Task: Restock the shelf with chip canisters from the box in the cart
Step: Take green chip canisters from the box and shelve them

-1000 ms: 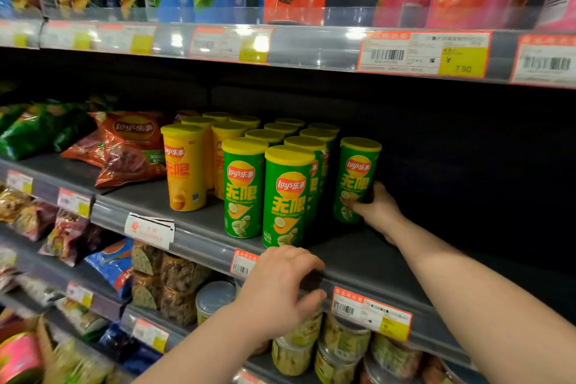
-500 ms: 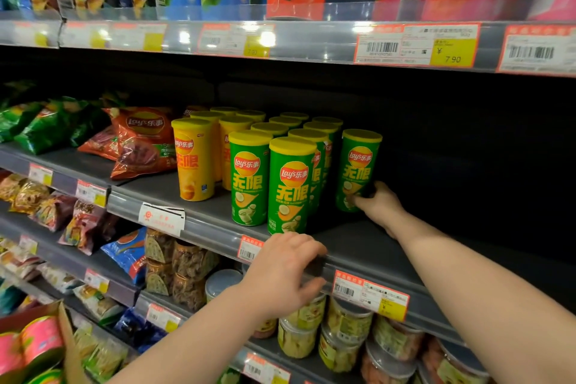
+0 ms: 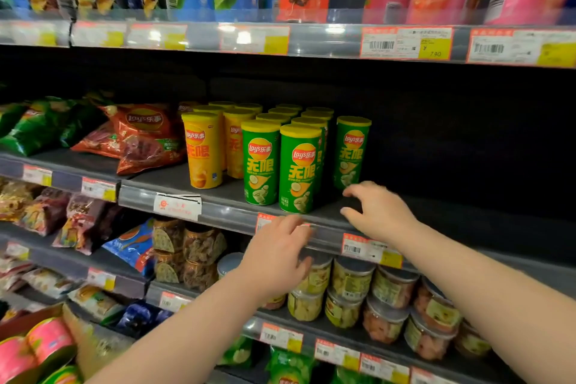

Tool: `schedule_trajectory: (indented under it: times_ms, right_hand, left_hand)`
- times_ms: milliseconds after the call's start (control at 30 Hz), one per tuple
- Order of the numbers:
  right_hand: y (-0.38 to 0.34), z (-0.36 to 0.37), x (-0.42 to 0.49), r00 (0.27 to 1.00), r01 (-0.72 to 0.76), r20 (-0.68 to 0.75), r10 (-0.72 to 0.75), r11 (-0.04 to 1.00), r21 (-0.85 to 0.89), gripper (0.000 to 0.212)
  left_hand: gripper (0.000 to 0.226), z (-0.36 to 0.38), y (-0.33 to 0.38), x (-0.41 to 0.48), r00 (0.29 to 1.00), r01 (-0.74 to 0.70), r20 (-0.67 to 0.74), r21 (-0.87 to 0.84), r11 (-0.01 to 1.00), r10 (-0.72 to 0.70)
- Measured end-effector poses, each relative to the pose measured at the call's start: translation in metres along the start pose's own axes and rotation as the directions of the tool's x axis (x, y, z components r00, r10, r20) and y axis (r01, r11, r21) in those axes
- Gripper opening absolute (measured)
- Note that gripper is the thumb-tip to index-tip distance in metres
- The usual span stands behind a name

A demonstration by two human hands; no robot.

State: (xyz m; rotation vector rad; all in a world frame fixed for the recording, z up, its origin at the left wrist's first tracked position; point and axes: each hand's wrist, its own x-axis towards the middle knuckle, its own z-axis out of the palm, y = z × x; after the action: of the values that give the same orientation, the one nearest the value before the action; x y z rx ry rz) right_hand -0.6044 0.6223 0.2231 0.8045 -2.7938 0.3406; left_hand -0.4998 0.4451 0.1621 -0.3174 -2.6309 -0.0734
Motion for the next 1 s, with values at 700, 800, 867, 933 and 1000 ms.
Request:
schedule_trajectory:
  times_ms: [700, 800, 867, 933, 1000]
  right_hand:
    - [-0.234, 0.102, -0.115, 0.872, 0.420, 0.324, -0.366, 0.900, -0.115, 0.036]
    - [-0.270, 0.117, -0.125, 0.835, 0.479, 0.355, -0.421, 0.873, -0.089, 0.039]
    - [-0.294, 0.128, -0.131, 0.812, 0.509, 0.369, -0.453, 0.858, -0.068, 0.036]
    - [-0.316, 0.140, -0.138, 0.783, 0.541, 0.394, -0.482, 0.840, -0.049, 0.031]
    - [-0.335, 0.151, -0.143, 0.752, 0.571, 0.415, -0.511, 0.820, -0.025, 0.028]
  left_hand:
    - [0.042, -0.060, -0.083, -0.257, 0.793, 0.413, 0.402, 0.195, 0.890, -0.457]
    - [0.042, -0.072, -0.094, -0.302, 0.746, 0.470, 0.413, 0.229, 0.852, -0.522]
    - [0.043, -0.081, -0.100, -0.331, 0.715, 0.507, 0.408, 0.257, 0.823, -0.568]
    - [0.045, -0.087, -0.107, -0.357, 0.673, 0.551, 0.404, 0.284, 0.784, -0.619]
    - [0.045, -0.092, -0.111, -0.380, 0.619, 0.602, 0.401, 0.309, 0.736, -0.675]
